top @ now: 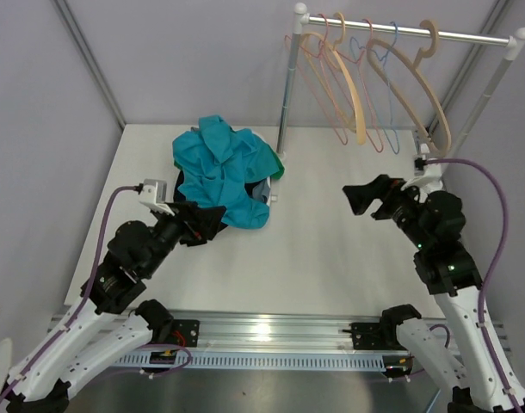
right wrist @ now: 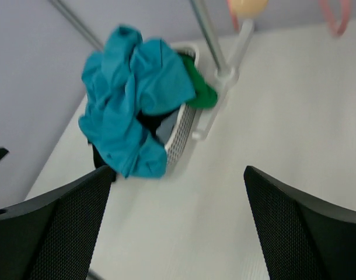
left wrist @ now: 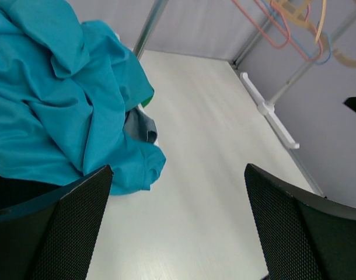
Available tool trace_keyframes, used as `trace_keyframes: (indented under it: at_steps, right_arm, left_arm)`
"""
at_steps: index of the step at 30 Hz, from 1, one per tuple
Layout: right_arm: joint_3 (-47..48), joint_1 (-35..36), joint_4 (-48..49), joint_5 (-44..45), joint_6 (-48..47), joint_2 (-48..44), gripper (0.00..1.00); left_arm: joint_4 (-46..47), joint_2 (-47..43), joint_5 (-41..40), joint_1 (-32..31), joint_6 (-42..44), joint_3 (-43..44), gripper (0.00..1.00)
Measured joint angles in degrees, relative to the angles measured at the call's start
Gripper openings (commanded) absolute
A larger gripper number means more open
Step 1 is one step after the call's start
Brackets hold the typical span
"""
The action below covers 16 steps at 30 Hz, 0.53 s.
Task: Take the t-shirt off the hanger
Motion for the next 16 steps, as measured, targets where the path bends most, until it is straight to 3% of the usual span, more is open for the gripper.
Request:
trace_keyframes:
  at_steps: [8, 16]
  right_arm:
    - [-12.6, 9.9, 1.2, -0.6, 0.2, 2.8, 1.00]
    - [-13.2, 11.5, 3.5, 0.8, -0.6, 4.7, 1.00]
  left_arm:
    - [-1.6, -3.2, 2.3, -0.1, 1.8, -6.9, 1.00]
    - [-2.7, -4.6, 2.0, -0.1, 1.8, -8.5, 1.00]
